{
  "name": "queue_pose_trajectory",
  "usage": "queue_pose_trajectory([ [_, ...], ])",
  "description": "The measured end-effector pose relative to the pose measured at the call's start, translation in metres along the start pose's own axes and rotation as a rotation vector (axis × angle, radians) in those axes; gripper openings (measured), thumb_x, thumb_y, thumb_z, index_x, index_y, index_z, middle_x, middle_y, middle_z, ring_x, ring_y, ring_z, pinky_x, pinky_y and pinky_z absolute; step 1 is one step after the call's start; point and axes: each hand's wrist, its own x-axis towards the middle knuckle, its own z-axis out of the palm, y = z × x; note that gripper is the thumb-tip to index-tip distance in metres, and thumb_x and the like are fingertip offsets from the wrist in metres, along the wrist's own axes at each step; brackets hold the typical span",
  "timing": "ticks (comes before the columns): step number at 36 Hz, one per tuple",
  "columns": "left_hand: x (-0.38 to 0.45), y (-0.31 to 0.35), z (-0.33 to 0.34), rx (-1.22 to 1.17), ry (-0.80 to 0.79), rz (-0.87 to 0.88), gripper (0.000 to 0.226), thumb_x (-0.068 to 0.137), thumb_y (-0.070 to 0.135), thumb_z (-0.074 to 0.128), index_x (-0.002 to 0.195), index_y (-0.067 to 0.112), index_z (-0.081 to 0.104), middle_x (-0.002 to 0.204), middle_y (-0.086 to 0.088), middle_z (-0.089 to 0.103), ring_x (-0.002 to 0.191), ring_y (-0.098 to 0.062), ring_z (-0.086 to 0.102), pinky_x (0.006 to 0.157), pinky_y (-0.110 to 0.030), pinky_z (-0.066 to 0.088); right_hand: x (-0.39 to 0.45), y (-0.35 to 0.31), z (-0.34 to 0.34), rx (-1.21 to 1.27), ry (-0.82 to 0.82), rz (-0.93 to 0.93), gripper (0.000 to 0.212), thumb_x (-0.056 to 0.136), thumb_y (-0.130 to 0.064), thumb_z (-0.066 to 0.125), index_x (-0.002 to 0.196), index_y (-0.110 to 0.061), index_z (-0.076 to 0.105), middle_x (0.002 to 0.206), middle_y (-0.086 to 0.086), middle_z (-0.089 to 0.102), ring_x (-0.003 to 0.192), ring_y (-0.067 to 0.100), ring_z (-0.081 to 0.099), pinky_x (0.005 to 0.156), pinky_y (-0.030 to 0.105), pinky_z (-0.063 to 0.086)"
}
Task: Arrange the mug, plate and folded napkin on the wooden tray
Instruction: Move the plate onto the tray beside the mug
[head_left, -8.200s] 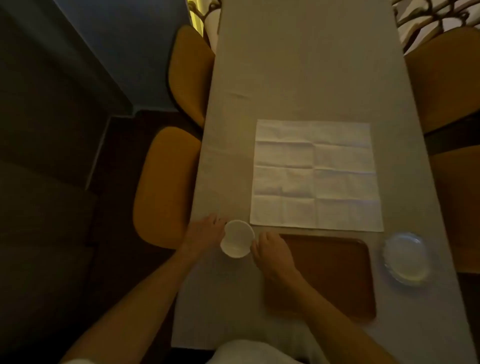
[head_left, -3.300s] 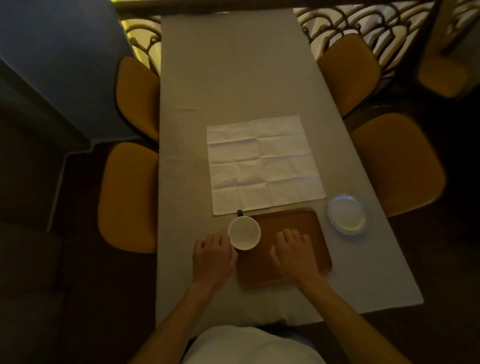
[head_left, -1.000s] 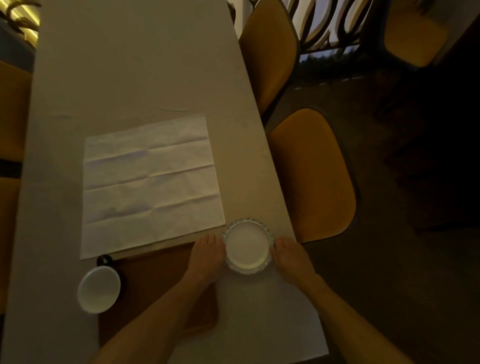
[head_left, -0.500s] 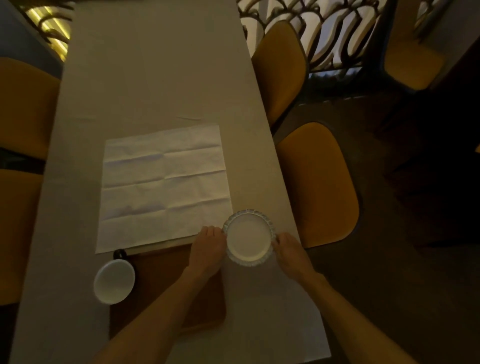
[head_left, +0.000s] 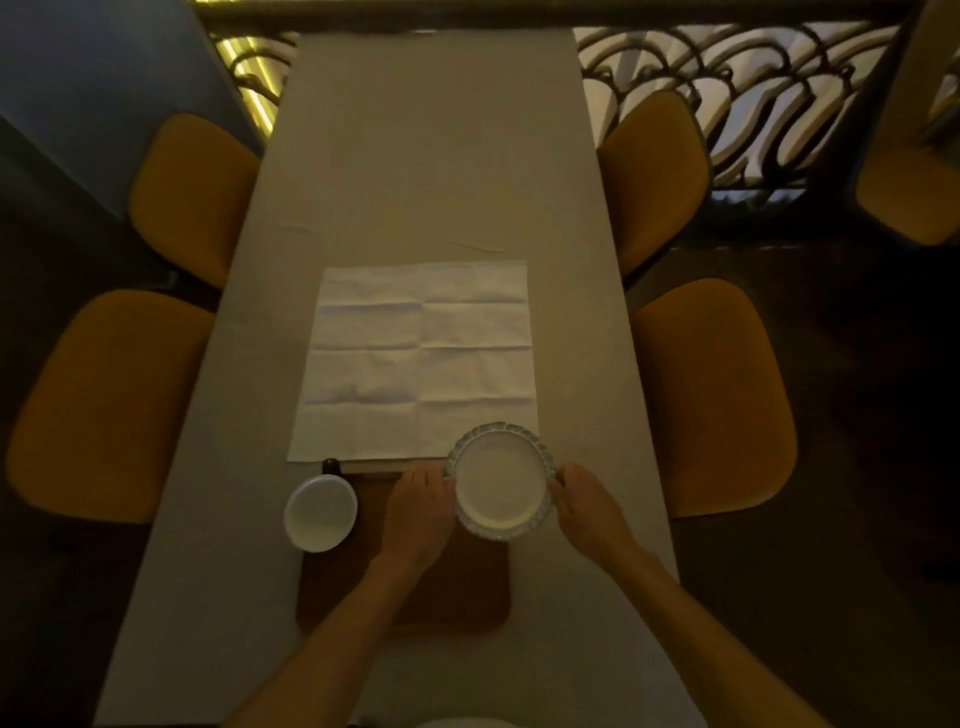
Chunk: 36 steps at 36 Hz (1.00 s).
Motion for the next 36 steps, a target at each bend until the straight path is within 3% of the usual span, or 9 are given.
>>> queue_pose_trajectory([
  [4, -0.017, -0.015, 0.005, 0.011, -0.054, -0.037, 0.014, 0.084, 0.008, 0.053, 0.074, 0.017, 0.056, 0.065, -0.005, 0.051, 0.058, -0.022, 0.046, 0.051, -0.033, 0.034, -0.002, -0.014, 0.017, -0.013, -0.015, -0.020, 0.025, 0.102, -0.031, 0.035, 0.088, -0.014, 0.047, 0.089, 0.002, 0.047, 0.082, 0.021, 0.046, 0.068, 0.034, 0.035],
  [9, -0.032, -0.030, 0.022, -0.060, -0.164, -0.102, 0.045, 0.091, 0.015, 0.012, 0.082, 0.015, 0.056, 0.075, -0.006, 0.052, 0.067, -0.023, 0.044, 0.058, -0.034, 0.027, -0.006, -0.029, 0.033, -0.022, -0.053, -0.005, 0.023, 0.102, -0.029, 0.035, 0.086, -0.016, 0.043, 0.089, 0.000, 0.045, 0.082, 0.021, 0.046, 0.069, 0.032, 0.033],
  [16, -0.043, -0.042, 0.032, -0.069, -0.263, -0.124, 0.053, 0.090, 0.020, 0.004, 0.086, 0.014, 0.056, 0.080, -0.009, 0.055, 0.072, -0.025, 0.045, 0.061, -0.036, 0.030, -0.010, -0.035, 0.053, -0.021, -0.072, 0.042, 0.027, 0.102, -0.033, 0.032, 0.085, -0.017, 0.045, 0.088, 0.001, 0.048, 0.079, 0.019, 0.048, 0.067, 0.031, 0.035],
  [19, -0.046, -0.042, 0.030, -0.037, -0.244, -0.100, 0.046, 0.091, 0.019, 0.015, 0.079, 0.016, 0.059, 0.074, -0.007, 0.056, 0.066, -0.023, 0.047, 0.055, -0.035, 0.032, -0.012, -0.036, 0.059, -0.022, -0.083, 0.040, 0.026, 0.102, -0.029, 0.034, 0.088, -0.013, 0.049, 0.093, 0.004, 0.051, 0.085, 0.022, 0.050, 0.069, 0.031, 0.034],
  [22, -0.047, -0.044, 0.026, -0.003, -0.238, -0.069, 0.017, 0.087, 0.013, 0.051, 0.074, 0.017, 0.060, 0.069, -0.006, 0.055, 0.060, -0.022, 0.049, 0.050, -0.035, 0.038, -0.014, -0.036, 0.065, -0.048, -0.103, 0.038, 0.019, 0.102, -0.028, 0.034, 0.089, -0.018, 0.043, 0.097, 0.004, 0.050, 0.089, 0.022, 0.048, 0.071, 0.030, 0.032],
  [24, -0.047, -0.045, 0.027, -0.038, -0.252, -0.076, 0.010, 0.082, 0.012, 0.065, 0.074, 0.016, 0.060, 0.069, -0.006, 0.056, 0.061, -0.022, 0.050, 0.050, -0.034, 0.037, -0.013, -0.035, 0.068, -0.051, -0.107, 0.059, 0.020, 0.102, -0.030, 0.033, 0.089, -0.019, 0.042, 0.095, 0.001, 0.047, 0.087, 0.019, 0.045, 0.071, 0.030, 0.033],
  [27, -0.046, -0.045, 0.027, -0.083, -0.297, -0.093, 0.008, 0.088, 0.015, 0.061, 0.079, 0.015, 0.060, 0.074, -0.006, 0.058, 0.066, -0.022, 0.051, 0.053, -0.033, 0.040, -0.012, -0.035, 0.074, -0.089, -0.139, 0.098, 0.020, 0.100, -0.032, 0.035, 0.093, -0.018, 0.047, 0.101, 0.004, 0.051, 0.092, 0.022, 0.050, 0.073, 0.033, 0.039],
  [30, -0.044, -0.045, 0.026, -0.117, -0.293, -0.091, 0.024, 0.070, 0.011, 0.079, 0.067, 0.017, 0.056, 0.062, -0.002, 0.054, 0.055, -0.018, 0.050, 0.045, -0.030, 0.040, -0.010, -0.034, 0.079, -0.083, -0.155, 0.140, 0.019, 0.099, -0.034, 0.034, 0.090, -0.021, 0.043, 0.104, 0.004, 0.052, 0.097, 0.023, 0.052, 0.076, 0.034, 0.041],
  [36, -0.042, -0.049, 0.037, -0.104, -0.382, -0.068, 0.011, 0.078, 0.011, 0.071, 0.081, 0.016, 0.061, 0.076, -0.006, 0.057, 0.068, -0.023, 0.052, 0.053, -0.032, 0.039, -0.006, -0.031, 0.087, -0.059, -0.147, 0.189, 0.024, 0.099, -0.037, 0.033, 0.090, -0.020, 0.047, 0.102, 0.004, 0.054, 0.095, 0.023, 0.053, 0.075, 0.035, 0.043],
])
